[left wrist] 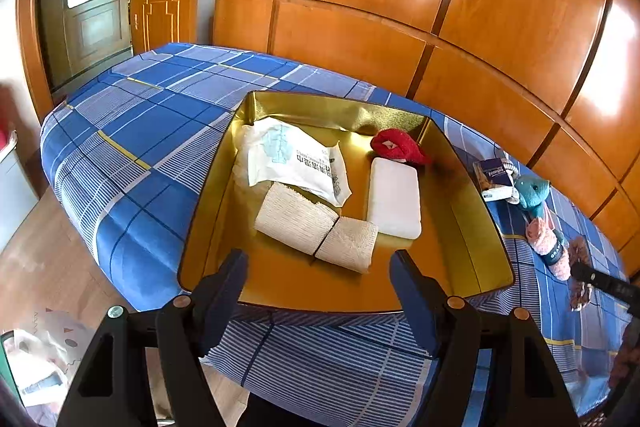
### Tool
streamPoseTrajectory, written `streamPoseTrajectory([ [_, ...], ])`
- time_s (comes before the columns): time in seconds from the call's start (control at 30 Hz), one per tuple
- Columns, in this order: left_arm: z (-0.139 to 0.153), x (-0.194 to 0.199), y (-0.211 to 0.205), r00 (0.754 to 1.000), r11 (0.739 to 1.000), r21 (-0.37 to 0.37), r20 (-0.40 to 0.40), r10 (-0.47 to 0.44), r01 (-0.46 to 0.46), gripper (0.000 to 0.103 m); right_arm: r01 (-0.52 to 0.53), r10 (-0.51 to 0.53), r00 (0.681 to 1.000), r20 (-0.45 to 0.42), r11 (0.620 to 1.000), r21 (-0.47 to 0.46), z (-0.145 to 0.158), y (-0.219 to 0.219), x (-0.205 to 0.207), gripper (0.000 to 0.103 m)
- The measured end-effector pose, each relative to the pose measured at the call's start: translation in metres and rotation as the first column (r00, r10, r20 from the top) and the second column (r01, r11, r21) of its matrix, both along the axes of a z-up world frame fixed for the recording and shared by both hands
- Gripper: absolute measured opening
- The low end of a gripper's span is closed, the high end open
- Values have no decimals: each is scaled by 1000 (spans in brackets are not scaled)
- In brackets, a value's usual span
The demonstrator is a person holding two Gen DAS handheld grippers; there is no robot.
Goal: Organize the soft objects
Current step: 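Lower the brown scrunchie into the gold tray and open the right tool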
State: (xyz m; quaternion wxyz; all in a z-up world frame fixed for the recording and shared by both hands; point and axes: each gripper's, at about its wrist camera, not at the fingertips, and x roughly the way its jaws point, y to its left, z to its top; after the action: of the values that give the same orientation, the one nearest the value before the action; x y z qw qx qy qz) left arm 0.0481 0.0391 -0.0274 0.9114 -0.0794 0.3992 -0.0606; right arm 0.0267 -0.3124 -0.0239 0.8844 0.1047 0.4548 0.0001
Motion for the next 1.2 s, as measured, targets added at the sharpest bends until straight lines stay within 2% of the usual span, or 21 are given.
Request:
streamPoseTrajectory([
  [0.17, -1, 1, 2, 1000, 1000, 1, -4, 5, -5, 74, -122, 118, 991, 60, 990, 70, 23, 53, 19, 12],
  [0.33, -2, 0, 4, 1000, 1000, 2, -6, 10, -10, 74, -216, 210, 975, 73, 973, 86, 29, 111, 42, 12],
  [0.57, -3, -1, 15, 999, 999, 1, -9, 37, -37, 74, -251, 250, 968, 14, 967, 36, 9, 153, 71, 12],
  [0.63, -4, -1, 19, 999, 999, -1, -9, 53, -53, 74, -258, 257, 966, -17, 966, -17, 0, 163, 75, 12],
  [0.83, -5, -1, 30, 997, 997, 5, -10, 83, -83, 74, -252, 243, 966, -93, 962, -101, -28, 169, 84, 16],
  [0.93, -7, -1, 31, 996, 996, 7, -13, 87, -87, 74, -258, 247, 963, -108, 960, -109, -34, 171, 85, 21],
  [1.03, -9, 0, 29, 996, 997, 14, -18, 82, -82, 74, -258, 243, 963, -113, 956, -137, -38, 170, 85, 30],
  [1.13, -8, -1, 27, 997, 997, 17, -15, 76, -76, 74, -251, 240, 966, -101, 960, -123, -37, 167, 82, 33],
  [1.2, -7, -2, 26, 997, 997, 19, -15, 75, -75, 74, -248, 238, 967, -90, 961, -121, -36, 167, 81, 39],
])
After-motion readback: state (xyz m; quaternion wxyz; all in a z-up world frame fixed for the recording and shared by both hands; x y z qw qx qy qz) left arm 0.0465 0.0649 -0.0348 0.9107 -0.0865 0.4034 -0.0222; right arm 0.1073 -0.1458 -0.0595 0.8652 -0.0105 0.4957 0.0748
